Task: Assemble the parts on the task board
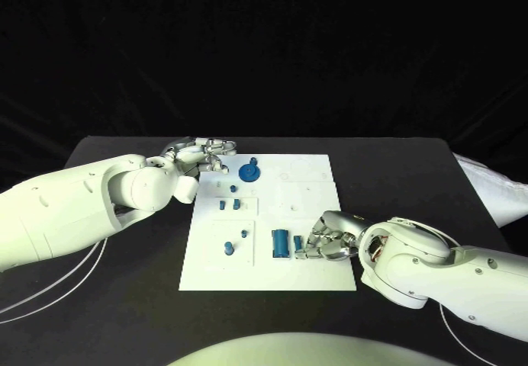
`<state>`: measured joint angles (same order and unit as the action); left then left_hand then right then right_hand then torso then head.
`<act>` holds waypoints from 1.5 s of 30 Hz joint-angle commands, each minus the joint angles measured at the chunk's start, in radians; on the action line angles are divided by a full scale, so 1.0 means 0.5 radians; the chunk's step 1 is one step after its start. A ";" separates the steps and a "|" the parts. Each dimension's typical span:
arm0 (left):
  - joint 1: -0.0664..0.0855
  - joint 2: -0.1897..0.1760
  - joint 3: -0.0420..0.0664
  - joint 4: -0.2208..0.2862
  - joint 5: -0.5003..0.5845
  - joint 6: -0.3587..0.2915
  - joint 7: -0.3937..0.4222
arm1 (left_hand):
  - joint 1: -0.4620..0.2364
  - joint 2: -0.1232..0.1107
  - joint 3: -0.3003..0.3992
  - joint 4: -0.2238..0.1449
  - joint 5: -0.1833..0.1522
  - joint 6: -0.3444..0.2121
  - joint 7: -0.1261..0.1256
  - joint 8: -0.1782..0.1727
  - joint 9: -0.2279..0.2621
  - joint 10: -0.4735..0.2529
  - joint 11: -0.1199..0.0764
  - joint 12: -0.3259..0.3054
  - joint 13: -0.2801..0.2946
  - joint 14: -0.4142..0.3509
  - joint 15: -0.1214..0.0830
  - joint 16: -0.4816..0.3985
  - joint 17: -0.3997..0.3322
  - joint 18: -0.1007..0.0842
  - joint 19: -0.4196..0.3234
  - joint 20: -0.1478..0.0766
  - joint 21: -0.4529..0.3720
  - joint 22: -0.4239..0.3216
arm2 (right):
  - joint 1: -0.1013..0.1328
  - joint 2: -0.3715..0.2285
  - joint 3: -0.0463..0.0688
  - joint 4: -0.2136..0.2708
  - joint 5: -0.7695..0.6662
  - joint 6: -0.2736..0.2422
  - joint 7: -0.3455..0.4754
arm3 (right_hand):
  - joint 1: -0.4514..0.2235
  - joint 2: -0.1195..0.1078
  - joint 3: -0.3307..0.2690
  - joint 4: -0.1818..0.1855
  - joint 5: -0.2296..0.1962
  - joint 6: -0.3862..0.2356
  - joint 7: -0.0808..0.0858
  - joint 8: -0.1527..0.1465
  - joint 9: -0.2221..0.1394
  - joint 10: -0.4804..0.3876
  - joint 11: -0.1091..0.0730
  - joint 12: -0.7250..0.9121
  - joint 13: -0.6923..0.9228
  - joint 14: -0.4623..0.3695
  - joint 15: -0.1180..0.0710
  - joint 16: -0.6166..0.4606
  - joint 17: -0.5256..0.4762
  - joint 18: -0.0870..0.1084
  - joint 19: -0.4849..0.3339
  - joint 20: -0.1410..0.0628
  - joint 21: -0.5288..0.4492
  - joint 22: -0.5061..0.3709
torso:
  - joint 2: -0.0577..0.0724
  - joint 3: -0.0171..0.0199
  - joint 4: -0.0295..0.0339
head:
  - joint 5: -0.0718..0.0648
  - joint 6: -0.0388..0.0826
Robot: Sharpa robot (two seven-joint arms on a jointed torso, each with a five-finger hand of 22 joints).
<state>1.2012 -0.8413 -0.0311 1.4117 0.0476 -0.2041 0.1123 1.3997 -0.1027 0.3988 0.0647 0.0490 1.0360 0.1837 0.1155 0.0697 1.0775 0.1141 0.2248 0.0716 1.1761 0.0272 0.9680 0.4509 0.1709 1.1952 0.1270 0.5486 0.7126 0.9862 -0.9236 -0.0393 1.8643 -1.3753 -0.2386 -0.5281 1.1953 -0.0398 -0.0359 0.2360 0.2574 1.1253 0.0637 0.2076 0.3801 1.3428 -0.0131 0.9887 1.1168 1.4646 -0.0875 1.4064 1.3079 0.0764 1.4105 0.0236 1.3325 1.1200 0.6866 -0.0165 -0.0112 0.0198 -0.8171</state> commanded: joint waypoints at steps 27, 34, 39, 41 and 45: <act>-0.011 0.005 0.001 0.000 0.026 0.031 0.118 | -0.027 0.004 -0.021 -0.008 0.002 -0.019 0.008 0.012 -0.003 -0.029 0.005 0.019 -0.003 -0.024 0.004 0.003 -0.011 0.020 0.014 -0.002 -0.021 -0.011 | 0.147 -0.071 0.022 -0.153 0.794 -0.274 0.714 | 0.140 0.050 -0.147 -0.016 0.001 -0.122 0.047 -0.071 -0.029 -0.210 0.041 -0.441 -0.328 0.063 0.045 -0.177 -0.181 0.077 -0.117 0.028 -0.202 -0.306 | -0.035 -0.0148 -0.002 | -0.033 0.060; -0.055 0.026 0.001 -0.028 0.071 0.010 0.254 | -0.043 0.010 -0.060 -0.006 0.009 -0.057 0.025 0.014 -0.005 -0.034 0.026 0.053 -0.008 -0.333 0.051 -0.361 -0.203 0.010 -0.273 0.038 -0.288 -0.165 | 0.269 0.029 0.024 -0.537 1.492 -0.196 1.247 | 0.377 0.156 -0.088 -0.130 -0.059 -0.329 0.152 -0.178 -0.077 -0.519 0.139 -0.988 -0.772 -0.316 0.131 -1.281 -1.278 0.212 -0.529 0.105 -1.000 -1.264 | -0.108 -0.0348 -0.011 | -0.060 0.134; -0.084 0.080 0.001 -0.110 0.088 -0.043 0.352 | -0.038 0.021 -0.053 -0.003 0.003 -0.077 0.032 0.019 -0.006 -0.071 0.062 -0.006 -0.017 -0.462 0.144 -0.882 -0.455 -0.008 -0.522 0.119 -0.583 -0.377 | 0.312 0.159 0.024 -0.844 1.893 -0.081 1.510 | 0.486 0.183 -0.020 -0.176 -0.072 -0.406 0.241 -0.247 -0.155 -0.639 0.239 -1.420 -1.231 -0.470 0.230 -1.837 -1.570 0.214 -0.625 0.201 -1.453 -1.558 | -0.144 -0.0275 -0.010 | -0.085 0.215; -0.094 0.115 0.001 -0.162 0.106 -0.081 0.397 | -0.039 0.019 -0.058 -0.004 0.001 -0.093 0.035 0.012 -0.007 -0.102 0.076 -0.039 -0.019 -0.473 0.170 -1.007 -0.509 -0.013 -0.586 0.148 -0.664 -0.440 | 0.318 0.211 0.024 -0.951 2.035 -0.047 1.571 | 0.506 0.178 0.006 -0.199 -0.079 -0.431 0.272 -0.273 -0.200 -0.648 0.278 -1.533 -1.405 -0.518 0.272 -2.049 -1.698 0.219 -0.652 0.237 -1.639 -1.681 | -0.162 -0.0254 -0.007 | -0.084 0.236; -0.120 0.189 0.001 -0.259 0.158 -0.154 0.475 | -0.038 0.016 -0.081 -0.013 0.000 -0.130 0.042 -0.007 -0.008 -0.161 0.104 -0.091 -0.018 -0.520 0.219 -1.225 -0.606 -0.012 -0.692 0.206 -0.800 -0.557 | 0.324 0.314 0.025 -1.166 2.320 0.014 1.653 | 0.529 0.176 0.063 -0.253 -0.077 -0.491 0.276 -0.282 -0.265 -0.707 0.310 -1.633 -1.589 -0.694 0.343 -2.320 -1.881 0.203 -0.763 0.304 -1.883 -1.831 | -0.199 -0.0177 0.004 | -0.093 0.278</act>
<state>1.1439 -0.7562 -0.0314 1.2941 0.0896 -0.2359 0.2675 1.3784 -0.1029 0.3638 0.0573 0.0489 0.9761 0.2041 0.1155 0.0669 1.0019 0.1645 0.1829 0.0623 0.9183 0.1314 0.3738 0.1563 0.1708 0.8594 0.2253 0.1609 0.4447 1.1464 -0.7777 -0.0276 1.3099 -0.4267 -0.2985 0.1840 1.4492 0.0484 -0.0126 0.1103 0.2204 0.8856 0.2030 0.0681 0.2522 0.9948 0.1430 0.1791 0.3362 1.1299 0.0784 0.2664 0.3822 0.1715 1.0379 0.1712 0.4095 0.2156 0.6065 -0.0285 -0.0141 -0.0241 -0.6933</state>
